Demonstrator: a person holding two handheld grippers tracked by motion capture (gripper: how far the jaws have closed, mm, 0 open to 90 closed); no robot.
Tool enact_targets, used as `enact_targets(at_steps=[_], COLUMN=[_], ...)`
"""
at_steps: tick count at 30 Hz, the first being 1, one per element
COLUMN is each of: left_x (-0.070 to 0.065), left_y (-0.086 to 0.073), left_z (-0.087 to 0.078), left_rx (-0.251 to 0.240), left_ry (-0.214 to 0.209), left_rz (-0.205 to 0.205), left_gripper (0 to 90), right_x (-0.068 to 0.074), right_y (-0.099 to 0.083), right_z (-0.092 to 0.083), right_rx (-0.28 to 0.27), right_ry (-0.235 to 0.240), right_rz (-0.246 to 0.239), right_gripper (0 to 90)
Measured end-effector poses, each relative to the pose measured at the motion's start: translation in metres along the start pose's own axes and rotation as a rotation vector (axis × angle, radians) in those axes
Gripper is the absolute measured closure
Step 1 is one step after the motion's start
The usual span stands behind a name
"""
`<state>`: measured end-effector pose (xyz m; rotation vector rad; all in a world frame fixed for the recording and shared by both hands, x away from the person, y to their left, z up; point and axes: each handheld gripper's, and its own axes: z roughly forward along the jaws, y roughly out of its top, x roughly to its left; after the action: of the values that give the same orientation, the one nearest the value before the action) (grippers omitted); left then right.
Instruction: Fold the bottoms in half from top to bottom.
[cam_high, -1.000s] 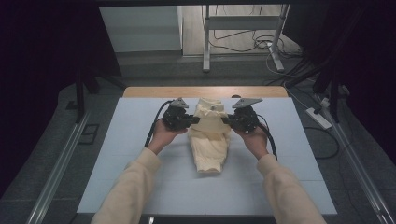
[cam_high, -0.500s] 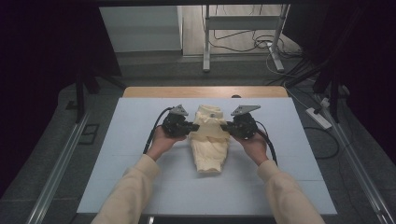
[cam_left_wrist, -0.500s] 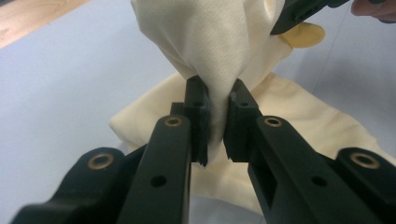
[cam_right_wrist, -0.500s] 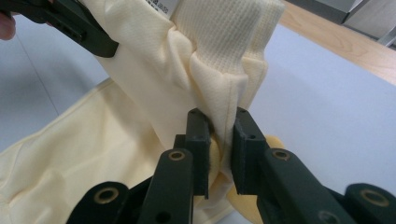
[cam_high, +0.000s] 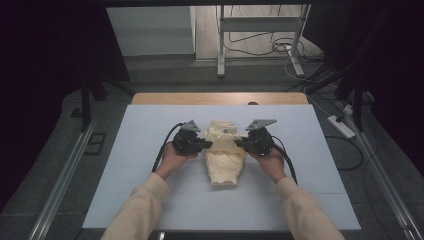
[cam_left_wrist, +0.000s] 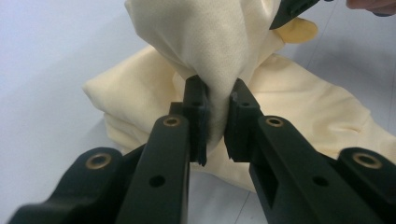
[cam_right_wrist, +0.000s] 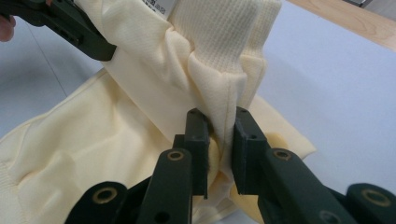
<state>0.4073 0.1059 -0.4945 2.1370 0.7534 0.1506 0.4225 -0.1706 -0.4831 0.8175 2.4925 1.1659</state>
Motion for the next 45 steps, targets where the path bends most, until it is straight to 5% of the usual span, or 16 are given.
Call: enact_targets(at_steps=[29, 36, 45], left_x=[-0.016, -0.023, -0.028], left_y=[-0.014, -0.016, -0.020], left_z=[0.009, 0.004, -0.022], left_rx=[0.051, 0.048, 0.022], left_ry=[-0.021, -0.020, -0.018], left_rz=[0.025, 0.019, -0.016], left_gripper=[77.7, 63.1, 38.6], right_x=[0.006, 0.013, 0.022], right_y=[-0.016, -0.021, -0.025], right_z=[-0.004, -0.010, -0.032], right_rx=[0.005, 0.010, -0.037], right_ry=[0.006, 0.006, 0.042], right_rz=[-0.018, -0.023, 0.038], right_gripper=[77.2, 72.3, 48.9])
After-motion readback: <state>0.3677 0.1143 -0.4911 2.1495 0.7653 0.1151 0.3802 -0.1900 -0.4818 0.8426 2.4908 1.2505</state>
